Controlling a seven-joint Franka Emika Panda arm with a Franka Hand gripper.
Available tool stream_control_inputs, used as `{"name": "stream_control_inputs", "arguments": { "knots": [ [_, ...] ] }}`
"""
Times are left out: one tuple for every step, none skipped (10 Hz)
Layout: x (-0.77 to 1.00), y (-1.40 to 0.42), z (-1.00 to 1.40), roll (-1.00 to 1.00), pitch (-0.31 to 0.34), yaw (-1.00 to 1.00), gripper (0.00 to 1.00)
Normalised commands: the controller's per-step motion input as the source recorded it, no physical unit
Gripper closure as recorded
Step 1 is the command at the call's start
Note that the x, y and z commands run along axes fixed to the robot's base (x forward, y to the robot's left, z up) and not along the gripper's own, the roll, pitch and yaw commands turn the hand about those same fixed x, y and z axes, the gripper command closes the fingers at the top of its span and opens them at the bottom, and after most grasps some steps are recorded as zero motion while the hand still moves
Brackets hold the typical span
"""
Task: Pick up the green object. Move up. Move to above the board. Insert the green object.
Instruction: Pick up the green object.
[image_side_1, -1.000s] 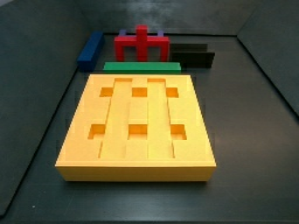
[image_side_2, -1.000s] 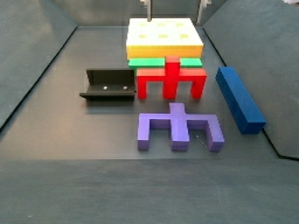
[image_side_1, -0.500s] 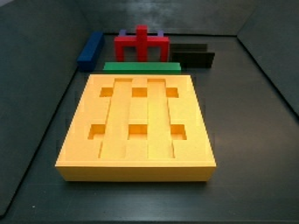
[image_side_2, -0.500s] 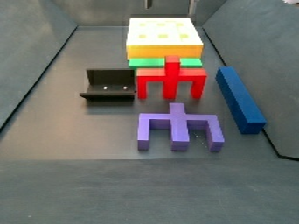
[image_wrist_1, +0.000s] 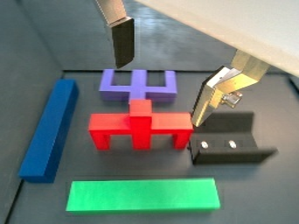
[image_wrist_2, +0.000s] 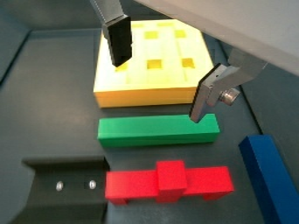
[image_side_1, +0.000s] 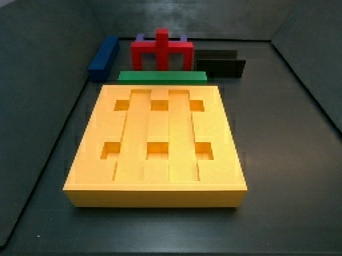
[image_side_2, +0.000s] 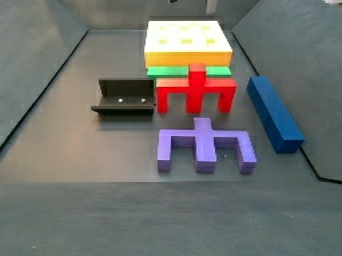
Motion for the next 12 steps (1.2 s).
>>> {"name": "stream_control_inputs", "arguments": {
  "knots": [
    [0.00,-0.26,-0.05,-0.04,-0.057,-0.91,0.00],
    [0.00,-0.23,-0.10,-0.05,-0.037,-0.92,0.00],
    [0.00,-0.21,-0.12,-0.07,-0.051,-0.92,0.00],
    [0.00,-0.20,-0.23,-0.07,-0.086,-0.90,0.00],
    [0.00,-0.20,-0.30,-0.05,-0.051,-0.91,0.00],
    [0.03,-0.14,-0.52,-0.02,0.000,-0.85,0.00],
    [0.13,-0.14,-0.59,0.00,0.000,-0.75,0.00],
    [0.23,-0.07,-0.50,0.02,0.089,-0.57,0.00],
    [0.19,-0.05,-0.48,0.01,0.081,-0.56,0.00],
    [0.09,-0.23,-0.43,0.13,0.137,-0.34,0.00],
    [0.04,-0.16,-0.55,0.26,0.156,-0.20,0.00],
    [0.00,-0.12,-0.56,0.27,0.134,-0.13,0.00]
  ]
}}
